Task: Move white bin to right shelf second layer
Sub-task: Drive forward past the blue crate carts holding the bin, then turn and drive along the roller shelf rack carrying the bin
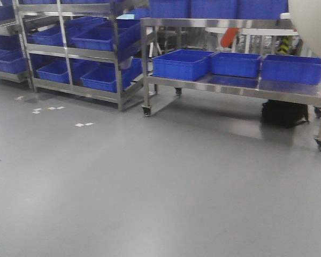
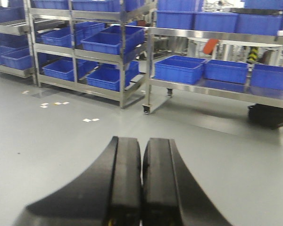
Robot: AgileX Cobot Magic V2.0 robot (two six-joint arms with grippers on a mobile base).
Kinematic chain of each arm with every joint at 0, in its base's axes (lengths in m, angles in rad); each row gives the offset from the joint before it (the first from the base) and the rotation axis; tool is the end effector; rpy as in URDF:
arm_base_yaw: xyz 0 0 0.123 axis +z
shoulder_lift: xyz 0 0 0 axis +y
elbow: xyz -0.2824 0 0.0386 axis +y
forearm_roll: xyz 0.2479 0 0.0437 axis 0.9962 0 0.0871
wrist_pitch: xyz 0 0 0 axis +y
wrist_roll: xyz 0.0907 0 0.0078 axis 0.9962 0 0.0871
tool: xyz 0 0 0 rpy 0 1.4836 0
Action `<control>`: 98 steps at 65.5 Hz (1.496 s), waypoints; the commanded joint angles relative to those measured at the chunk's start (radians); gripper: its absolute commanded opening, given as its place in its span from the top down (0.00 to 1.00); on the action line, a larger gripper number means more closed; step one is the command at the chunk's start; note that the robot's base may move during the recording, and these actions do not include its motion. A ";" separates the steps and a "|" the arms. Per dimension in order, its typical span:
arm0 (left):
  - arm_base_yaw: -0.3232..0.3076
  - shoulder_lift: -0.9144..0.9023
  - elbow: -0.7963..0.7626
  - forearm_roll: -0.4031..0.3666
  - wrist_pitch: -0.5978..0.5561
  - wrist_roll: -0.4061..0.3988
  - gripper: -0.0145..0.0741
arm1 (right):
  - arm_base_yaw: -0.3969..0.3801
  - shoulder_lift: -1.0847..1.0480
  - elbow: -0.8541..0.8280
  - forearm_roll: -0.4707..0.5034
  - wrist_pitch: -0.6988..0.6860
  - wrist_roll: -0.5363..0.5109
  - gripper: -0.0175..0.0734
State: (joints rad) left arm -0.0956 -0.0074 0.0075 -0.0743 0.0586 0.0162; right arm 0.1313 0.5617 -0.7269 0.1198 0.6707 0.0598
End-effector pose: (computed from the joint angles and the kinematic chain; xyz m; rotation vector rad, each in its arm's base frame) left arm 0.0559 -0.0058 0.2057 0.0325 1.5431 -0.1252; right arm 0.1002 0.0201 0.3533 -0.0259 1.9934 0.2581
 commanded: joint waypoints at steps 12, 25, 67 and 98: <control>-0.006 -0.003 0.037 -0.009 -0.086 -0.010 0.74 | -0.005 0.008 -0.029 0.008 -0.091 -0.004 0.75; -0.006 -0.003 0.037 -0.009 -0.086 -0.010 0.74 | -0.005 0.008 -0.029 0.008 -0.091 -0.004 0.75; -0.006 -0.003 0.037 -0.009 -0.086 -0.010 0.74 | -0.005 0.008 -0.029 0.008 -0.091 -0.004 0.75; -0.006 -0.003 0.037 -0.009 -0.086 -0.010 0.74 | -0.005 0.008 -0.029 0.008 -0.091 -0.004 0.75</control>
State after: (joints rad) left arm -0.0956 -0.0074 0.0075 -0.0743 0.0586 0.0162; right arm 0.1313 0.5617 -0.7269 0.1198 0.6707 0.0598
